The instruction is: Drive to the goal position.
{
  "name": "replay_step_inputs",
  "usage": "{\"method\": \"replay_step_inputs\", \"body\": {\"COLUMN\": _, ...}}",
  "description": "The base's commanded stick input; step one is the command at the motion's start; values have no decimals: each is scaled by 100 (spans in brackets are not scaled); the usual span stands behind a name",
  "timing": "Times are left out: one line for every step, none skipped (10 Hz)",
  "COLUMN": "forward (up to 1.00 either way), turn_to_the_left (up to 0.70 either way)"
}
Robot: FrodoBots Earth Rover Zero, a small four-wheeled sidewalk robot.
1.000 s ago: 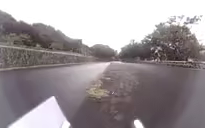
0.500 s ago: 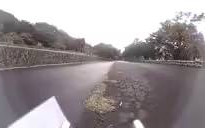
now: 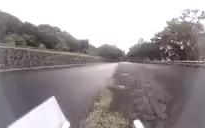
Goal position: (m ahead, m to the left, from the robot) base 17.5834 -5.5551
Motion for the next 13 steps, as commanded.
{"method": "replay_step_inputs", "body": {"forward": 100, "turn_to_the_left": 0}}
{"method": "replay_step_inputs", "body": {"forward": 100, "turn_to_the_left": 0}}
{"method": "replay_step_inputs", "body": {"forward": 100, "turn_to_the_left": 0}}
{"method": "replay_step_inputs", "body": {"forward": 100, "turn_to_the_left": 0}}
{"method": "replay_step_inputs", "body": {"forward": 100, "turn_to_the_left": 0}}
{"method": "replay_step_inputs", "body": {"forward": 100, "turn_to_the_left": 0}}
{"method": "replay_step_inputs", "body": {"forward": 100, "turn_to_the_left": 0}}
{"method": "replay_step_inputs", "body": {"forward": 100, "turn_to_the_left": 0}}
{"method": "replay_step_inputs", "body": {"forward": 100, "turn_to_the_left": 0}}
{"method": "replay_step_inputs", "body": {"forward": 100, "turn_to_the_left": -14}}
{"method": "replay_step_inputs", "body": {"forward": 100, "turn_to_the_left": -40}}
{"method": "replay_step_inputs", "body": {"forward": 100, "turn_to_the_left": -40}}
{"method": "replay_step_inputs", "body": {"forward": 100, "turn_to_the_left": -40}}
